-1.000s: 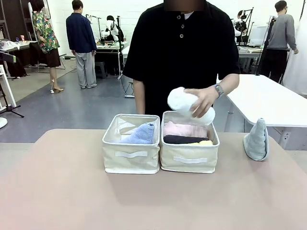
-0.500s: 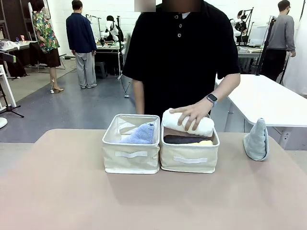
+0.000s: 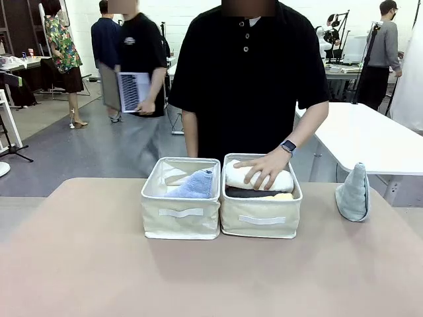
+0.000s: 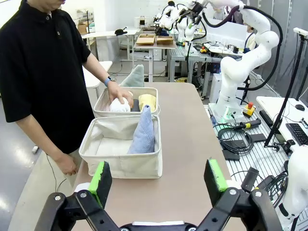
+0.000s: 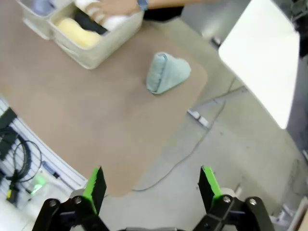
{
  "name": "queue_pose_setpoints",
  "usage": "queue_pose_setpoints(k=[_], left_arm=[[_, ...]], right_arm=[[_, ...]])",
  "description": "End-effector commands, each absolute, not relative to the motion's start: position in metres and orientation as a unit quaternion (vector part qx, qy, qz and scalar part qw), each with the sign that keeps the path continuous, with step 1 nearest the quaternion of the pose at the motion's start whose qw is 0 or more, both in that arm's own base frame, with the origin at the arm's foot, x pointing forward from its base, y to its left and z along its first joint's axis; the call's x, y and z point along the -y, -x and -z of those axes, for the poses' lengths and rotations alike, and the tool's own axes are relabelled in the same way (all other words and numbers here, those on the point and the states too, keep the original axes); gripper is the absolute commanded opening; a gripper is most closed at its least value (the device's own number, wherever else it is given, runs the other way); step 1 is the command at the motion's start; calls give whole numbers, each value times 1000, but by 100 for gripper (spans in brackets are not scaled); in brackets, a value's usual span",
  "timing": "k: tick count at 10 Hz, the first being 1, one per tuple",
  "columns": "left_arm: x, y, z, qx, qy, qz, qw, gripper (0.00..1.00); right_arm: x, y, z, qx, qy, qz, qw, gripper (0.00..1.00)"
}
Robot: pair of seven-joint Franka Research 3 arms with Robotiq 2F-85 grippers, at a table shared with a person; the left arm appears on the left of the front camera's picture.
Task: Sort the towels based on their folding style.
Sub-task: Pick up another triangle-folded towel from the table and place it in the left Fabric basket.
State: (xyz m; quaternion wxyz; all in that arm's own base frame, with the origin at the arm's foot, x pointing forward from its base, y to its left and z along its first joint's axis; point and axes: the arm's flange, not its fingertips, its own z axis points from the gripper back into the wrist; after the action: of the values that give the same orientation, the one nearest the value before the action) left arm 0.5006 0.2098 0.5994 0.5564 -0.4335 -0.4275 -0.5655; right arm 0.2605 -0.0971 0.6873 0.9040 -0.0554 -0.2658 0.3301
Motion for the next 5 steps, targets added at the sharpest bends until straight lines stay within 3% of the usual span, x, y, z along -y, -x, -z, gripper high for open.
queue_pose_setpoints(k=[1,3,5], left_arm=[[-211,-498,-600,427,433,566,557,100],[-211,-498,-600,427,433,566,557,100],[-211,-498,-600,427,433,566,557,100]], right_arm=[[93,-307,-661,224,98,-310,919,100],[87,-335,-636,234,78,-332,910,100],[97,-300,-647,190,8,-443,876,100]])
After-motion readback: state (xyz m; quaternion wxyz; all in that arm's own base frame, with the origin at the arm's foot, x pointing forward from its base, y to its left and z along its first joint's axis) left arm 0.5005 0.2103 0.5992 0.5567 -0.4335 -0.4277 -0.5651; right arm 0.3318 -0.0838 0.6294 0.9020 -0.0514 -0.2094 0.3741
